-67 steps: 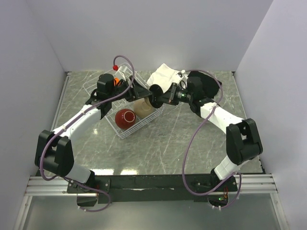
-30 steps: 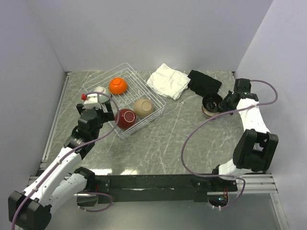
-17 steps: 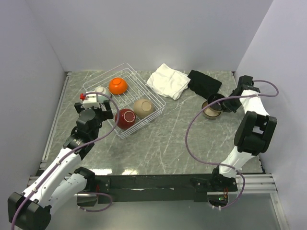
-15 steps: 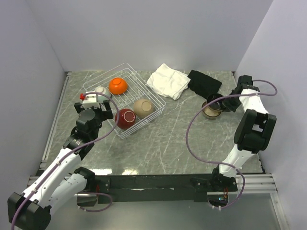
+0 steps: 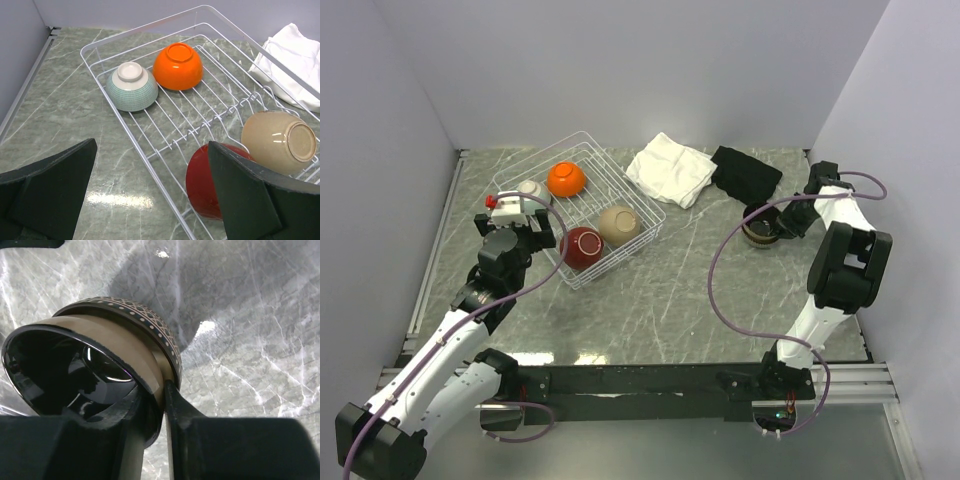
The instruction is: Unload the bowls from the dish rack
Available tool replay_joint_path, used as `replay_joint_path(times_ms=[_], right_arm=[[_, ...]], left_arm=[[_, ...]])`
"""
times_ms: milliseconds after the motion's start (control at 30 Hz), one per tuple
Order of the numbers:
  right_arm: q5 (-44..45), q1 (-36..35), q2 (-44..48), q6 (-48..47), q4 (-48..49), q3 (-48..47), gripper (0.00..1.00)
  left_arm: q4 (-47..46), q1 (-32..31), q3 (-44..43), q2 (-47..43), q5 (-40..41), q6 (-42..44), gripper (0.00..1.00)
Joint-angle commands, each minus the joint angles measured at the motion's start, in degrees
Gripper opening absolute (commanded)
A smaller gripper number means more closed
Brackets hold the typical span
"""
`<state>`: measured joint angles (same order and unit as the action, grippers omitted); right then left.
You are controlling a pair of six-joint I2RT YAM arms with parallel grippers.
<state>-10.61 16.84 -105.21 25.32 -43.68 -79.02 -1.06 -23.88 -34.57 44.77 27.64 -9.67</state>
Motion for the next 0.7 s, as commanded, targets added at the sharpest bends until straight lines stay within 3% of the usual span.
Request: replay_joint_path(times_ms=[0,200,400,567,667], right_arm=[[0.50,-0.84,3.69,-1.15,1.06,1.06,0.30],[5.69,-0.93,6.94,-2.64,0.35,1.68,0.38],[7.01,-0.93,8.88,-3.00,0.00,2.38,0.40],[7.27,-0.93,9.93,-2.82,0.17,3.96,0.39],[6.48,-0.85,10.55,-2.47,1.32,5.37,0.32]], left_arm=[[-2.28,-0.20,-0.59,-0.74,-1.09,0.88,0.99],[-2.19,-0.20,-0.59,-0.92,-1.62,0.79,0.99],[-2.10,-0.20,-0.68,-1.36,-2.06,0.62,0.99],[-1.93,-0.20,-0.59,-1.71,-2.24,0.53,1.00],[-1.84,-0.20,-0.59,-1.88,-2.24,0.53,0.99]])
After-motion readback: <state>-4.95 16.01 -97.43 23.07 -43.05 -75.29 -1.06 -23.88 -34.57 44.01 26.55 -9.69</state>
